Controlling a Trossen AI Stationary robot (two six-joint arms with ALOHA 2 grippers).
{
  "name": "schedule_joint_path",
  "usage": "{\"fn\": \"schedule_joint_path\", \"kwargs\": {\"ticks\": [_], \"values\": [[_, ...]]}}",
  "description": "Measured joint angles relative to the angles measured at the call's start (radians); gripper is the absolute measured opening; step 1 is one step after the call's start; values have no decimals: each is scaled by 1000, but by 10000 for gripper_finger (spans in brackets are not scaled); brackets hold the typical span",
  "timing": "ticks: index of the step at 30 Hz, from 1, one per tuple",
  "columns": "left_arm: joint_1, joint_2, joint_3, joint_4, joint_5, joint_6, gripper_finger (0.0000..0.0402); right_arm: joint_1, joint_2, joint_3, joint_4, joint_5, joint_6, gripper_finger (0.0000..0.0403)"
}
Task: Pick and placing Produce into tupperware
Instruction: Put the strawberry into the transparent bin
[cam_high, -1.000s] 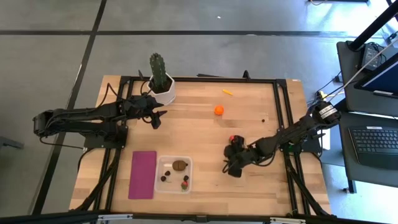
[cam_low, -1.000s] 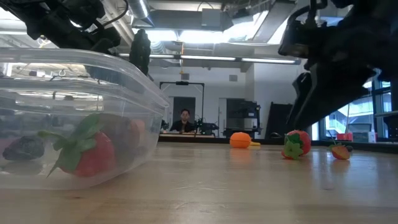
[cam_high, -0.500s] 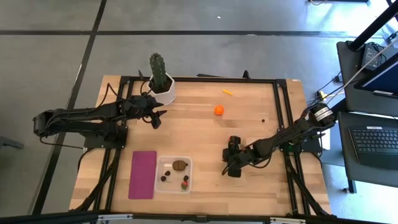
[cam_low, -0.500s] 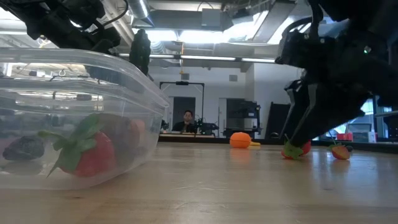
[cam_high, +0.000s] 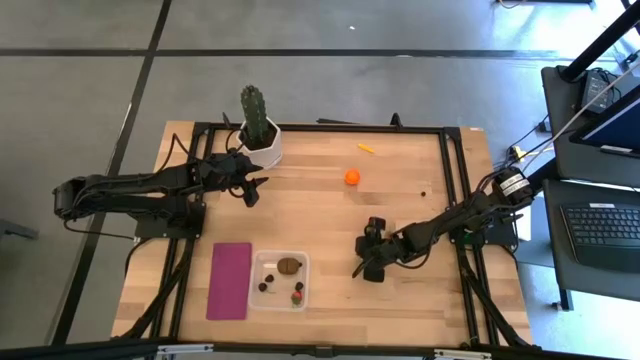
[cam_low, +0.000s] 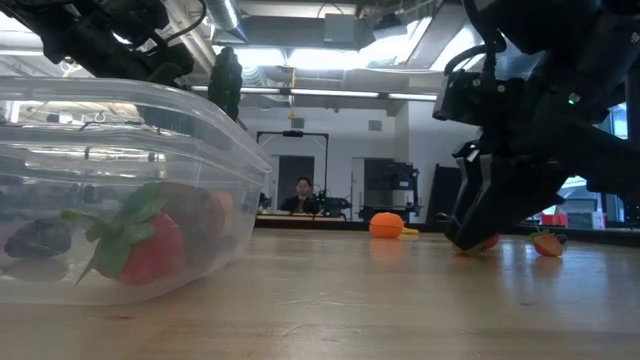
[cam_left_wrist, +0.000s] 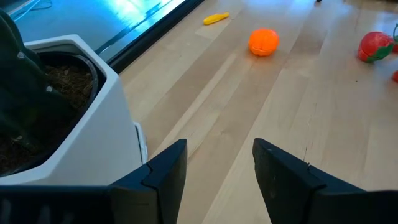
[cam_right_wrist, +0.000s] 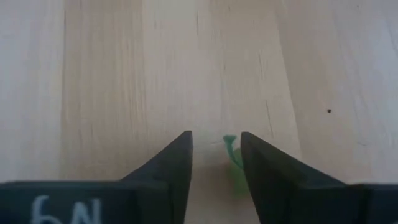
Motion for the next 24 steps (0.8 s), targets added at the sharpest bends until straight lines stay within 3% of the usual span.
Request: {"fn": "schedule_joint_path", "kwargs": {"ticks": [13, 24], "values": [[0, 0, 0, 0, 0, 0, 176, 0, 0, 0, -4, 0, 0, 13], [0, 0, 0, 0, 0, 0, 176, -24, 0, 70, -16, -1, 98, 4]]}}
